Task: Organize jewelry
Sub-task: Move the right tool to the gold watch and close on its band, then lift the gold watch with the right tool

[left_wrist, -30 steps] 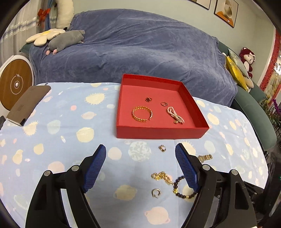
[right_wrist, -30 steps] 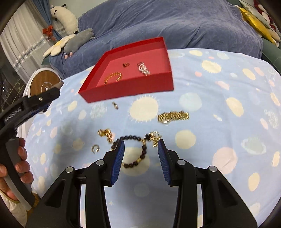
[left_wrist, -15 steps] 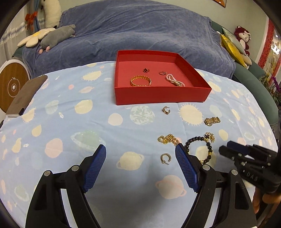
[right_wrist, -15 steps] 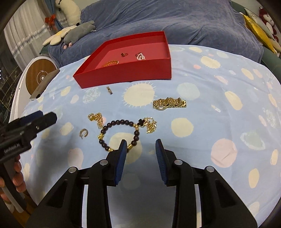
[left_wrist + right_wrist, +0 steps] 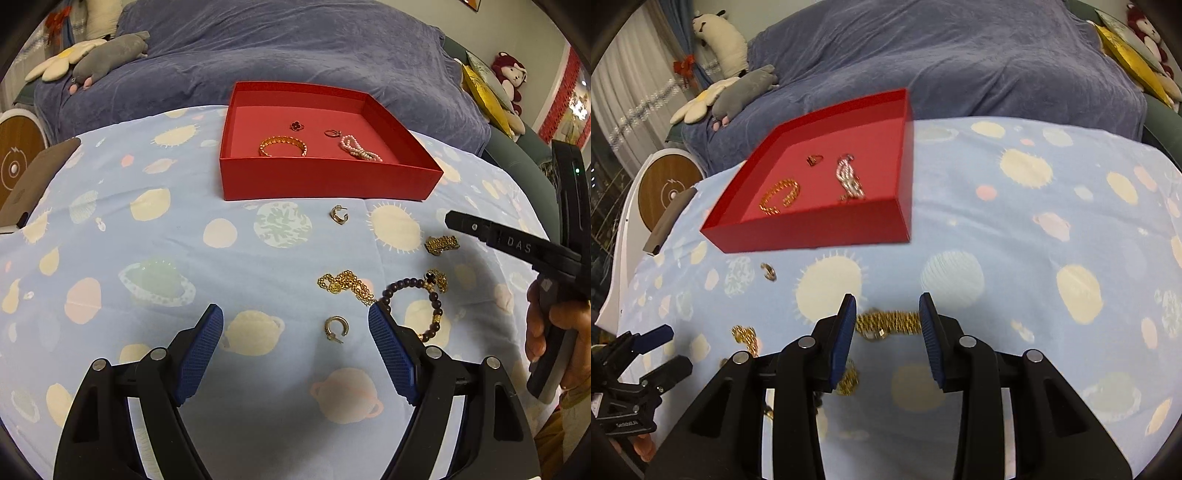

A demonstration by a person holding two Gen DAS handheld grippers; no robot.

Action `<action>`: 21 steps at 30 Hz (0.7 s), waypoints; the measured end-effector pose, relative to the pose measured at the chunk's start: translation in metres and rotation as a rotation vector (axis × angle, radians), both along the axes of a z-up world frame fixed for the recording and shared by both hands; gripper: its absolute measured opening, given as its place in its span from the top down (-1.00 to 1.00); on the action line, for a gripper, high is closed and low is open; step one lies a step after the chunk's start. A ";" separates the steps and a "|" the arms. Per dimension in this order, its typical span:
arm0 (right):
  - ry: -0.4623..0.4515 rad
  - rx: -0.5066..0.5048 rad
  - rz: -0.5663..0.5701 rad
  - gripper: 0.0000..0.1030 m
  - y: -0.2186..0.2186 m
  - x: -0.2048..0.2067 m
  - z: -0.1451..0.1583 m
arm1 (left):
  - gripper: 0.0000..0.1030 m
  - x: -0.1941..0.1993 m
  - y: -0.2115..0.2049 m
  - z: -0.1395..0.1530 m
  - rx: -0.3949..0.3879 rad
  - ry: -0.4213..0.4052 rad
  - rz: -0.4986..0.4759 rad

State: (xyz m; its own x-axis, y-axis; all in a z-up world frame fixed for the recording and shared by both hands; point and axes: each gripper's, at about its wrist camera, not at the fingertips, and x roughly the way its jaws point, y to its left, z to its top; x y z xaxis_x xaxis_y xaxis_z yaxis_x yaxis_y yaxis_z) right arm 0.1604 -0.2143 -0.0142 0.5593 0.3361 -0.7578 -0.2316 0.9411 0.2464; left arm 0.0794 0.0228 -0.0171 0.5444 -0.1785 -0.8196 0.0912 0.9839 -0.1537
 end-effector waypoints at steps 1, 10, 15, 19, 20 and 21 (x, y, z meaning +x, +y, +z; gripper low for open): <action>0.003 -0.001 0.040 0.22 0.005 0.007 0.000 | -0.52 0.001 0.001 0.000 -0.004 0.002 0.003; 0.069 -0.178 0.162 0.18 0.033 -0.009 -0.028 | -0.52 -0.006 0.002 -0.011 0.000 0.031 -0.039; 0.071 -0.224 0.174 0.62 0.040 -0.030 -0.027 | -0.52 -0.014 -0.010 -0.017 0.028 0.033 -0.087; 0.087 -0.202 0.153 0.63 0.038 -0.028 -0.027 | -0.52 -0.014 -0.018 -0.024 0.057 0.032 -0.098; 0.085 -0.198 0.145 0.64 0.037 -0.026 -0.027 | -0.52 -0.014 -0.019 -0.025 0.060 0.031 -0.095; 0.085 -0.193 0.138 0.63 0.037 -0.023 -0.027 | -0.52 -0.013 -0.020 -0.026 0.065 0.028 -0.090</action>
State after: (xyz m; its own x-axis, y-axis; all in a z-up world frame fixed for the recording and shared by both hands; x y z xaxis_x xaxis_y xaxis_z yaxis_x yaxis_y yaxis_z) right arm 0.1369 -0.1774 -0.0409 0.4498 0.2496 -0.8575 -0.3475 0.9334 0.0894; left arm 0.0668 0.0031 -0.0431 0.5052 -0.1720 -0.8457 0.1767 0.9798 -0.0937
